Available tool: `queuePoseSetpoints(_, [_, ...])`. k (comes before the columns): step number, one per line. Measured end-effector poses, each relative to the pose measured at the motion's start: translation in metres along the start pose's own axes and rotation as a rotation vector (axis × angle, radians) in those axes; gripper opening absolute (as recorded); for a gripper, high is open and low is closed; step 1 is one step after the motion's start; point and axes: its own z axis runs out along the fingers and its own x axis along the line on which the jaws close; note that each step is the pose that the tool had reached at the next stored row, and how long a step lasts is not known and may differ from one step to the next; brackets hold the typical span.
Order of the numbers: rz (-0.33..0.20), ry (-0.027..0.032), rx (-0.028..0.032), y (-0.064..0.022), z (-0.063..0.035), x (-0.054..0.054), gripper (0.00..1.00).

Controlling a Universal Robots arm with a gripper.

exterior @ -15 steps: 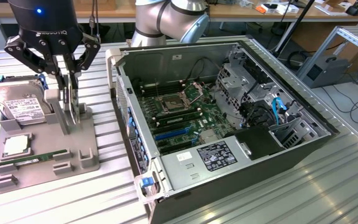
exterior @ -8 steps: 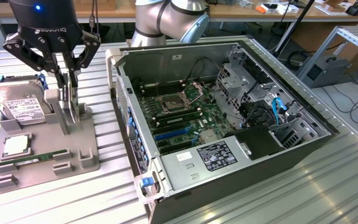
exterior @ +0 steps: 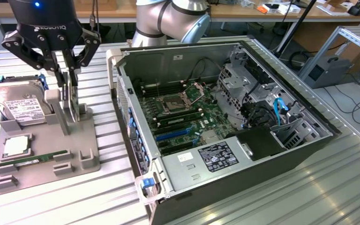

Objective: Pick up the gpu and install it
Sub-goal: 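Pick up the gpu and move the gpu toward the slot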

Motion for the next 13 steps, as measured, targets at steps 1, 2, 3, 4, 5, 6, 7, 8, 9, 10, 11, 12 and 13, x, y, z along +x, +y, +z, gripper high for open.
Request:
queuePoseSetpoints(1, [0.000,0.0000,-0.0001,0.0000,-0.0005,0.0000,0.27])
queuePoseSetpoints(2, [0.000,0.0000,-0.0004,0.0000,-0.0010,0.0000,0.27])
queuePoseSetpoints(3, [0.000,0.0001,-0.0005,-0.0001,-0.0015,0.0000,0.27])
queuePoseSetpoints(4, [0.000,0.0001,-0.0006,-0.0001,-0.0018,-0.0001,0.27])
queuePoseSetpoints(5, [0.000,0.0001,-0.0008,-0.0001,-0.0021,-0.0001,0.27])
queuePoseSetpoints(6, [0.000,0.0001,-0.0009,-0.0001,-0.0025,-0.0001,0.27])
queuePoseSetpoints(7, [0.000,0.0001,-0.0012,-0.0002,-0.0031,-0.0001,0.27])
queuePoseSetpoints(8, [0.000,0.0001,-0.0014,-0.0002,-0.0035,-0.0001,0.27])
queuePoseSetpoints(9, [0.000,0.0001,-0.0016,-0.0002,-0.0038,-0.0001,0.27])
queuePoseSetpoints(10, [0.000,0.0002,-0.0020,-0.0002,-0.0044,-0.0001,0.27])
queuePoseSetpoints(11, [0.000,0.0002,-0.0024,-0.0003,-0.0049,-0.0001,0.27])
queuePoseSetpoints(12, [0.000,0.0002,-0.0028,-0.0003,-0.0054,-0.0002,0.27])
queuePoseSetpoints(13, [0.000,0.0003,-0.0030,-0.0003,-0.0059,-0.0002,0.27])
